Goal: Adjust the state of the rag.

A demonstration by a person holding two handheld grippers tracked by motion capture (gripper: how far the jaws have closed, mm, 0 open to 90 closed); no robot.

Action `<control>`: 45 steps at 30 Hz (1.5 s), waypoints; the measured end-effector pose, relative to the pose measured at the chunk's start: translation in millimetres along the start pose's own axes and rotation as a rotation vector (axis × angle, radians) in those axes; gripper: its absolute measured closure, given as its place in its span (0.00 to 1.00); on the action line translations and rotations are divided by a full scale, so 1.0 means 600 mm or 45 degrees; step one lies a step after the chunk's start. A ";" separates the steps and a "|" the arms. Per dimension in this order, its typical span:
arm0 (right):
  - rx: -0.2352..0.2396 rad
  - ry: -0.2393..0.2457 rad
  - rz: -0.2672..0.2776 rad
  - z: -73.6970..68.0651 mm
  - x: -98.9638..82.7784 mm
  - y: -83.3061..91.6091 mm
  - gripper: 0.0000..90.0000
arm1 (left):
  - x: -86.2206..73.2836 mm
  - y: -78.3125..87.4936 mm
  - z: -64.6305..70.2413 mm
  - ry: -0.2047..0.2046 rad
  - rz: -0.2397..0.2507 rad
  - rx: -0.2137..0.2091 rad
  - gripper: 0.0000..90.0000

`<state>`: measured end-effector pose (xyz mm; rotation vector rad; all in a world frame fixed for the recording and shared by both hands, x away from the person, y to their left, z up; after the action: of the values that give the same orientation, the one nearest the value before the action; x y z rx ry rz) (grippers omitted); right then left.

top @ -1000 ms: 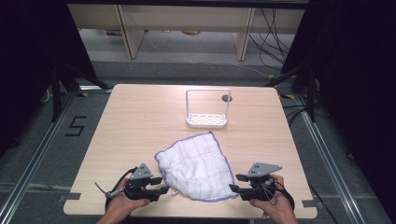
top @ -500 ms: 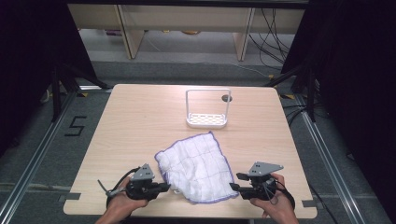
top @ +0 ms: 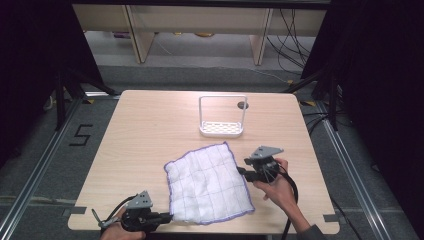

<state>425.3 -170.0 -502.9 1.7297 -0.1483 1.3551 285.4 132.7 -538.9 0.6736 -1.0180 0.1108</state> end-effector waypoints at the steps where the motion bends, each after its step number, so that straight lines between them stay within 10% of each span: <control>1: -0.015 0.001 -0.010 0.008 0.006 -0.011 0.63 | 0.002 0.000 0.001 -0.018 0.006 -0.009 0.97; 11: -0.062 0.003 -0.066 0.059 0.040 -0.101 0.66 | 0.001 0.001 -0.001 -0.061 -0.003 0.016 0.97; 27: -0.058 -0.043 -0.181 0.068 0.055 -0.196 0.83 | -0.003 0.000 0.000 -0.091 -0.016 0.044 0.95; 32: -0.024 -0.105 -0.191 0.074 0.051 -0.190 1.00 | -0.002 0.002 0.001 -0.100 -0.016 0.039 0.96; 40: -0.048 -0.111 -0.087 0.104 0.052 -0.128 1.00 | 0.003 -0.004 0.006 -0.127 -0.020 0.025 0.98; 45: -0.040 -0.173 -0.040 0.101 0.052 -0.143 0.85 | 0.002 -0.004 0.008 -0.140 -0.027 0.024 0.98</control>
<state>530.7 -149.4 -525.2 1.7907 -0.2163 1.2068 283.1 127.6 -537.5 0.7136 -1.1158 0.0654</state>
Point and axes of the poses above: each handheld gripper's, and its own axes: y roughly backward along the jaws, x roughly out of its top, z roughly to its right, the point moved 6 cm from there along -y, roughly forward along the jaws, and after that the axes turned 9 degrees about z, right-handed, at the moved point
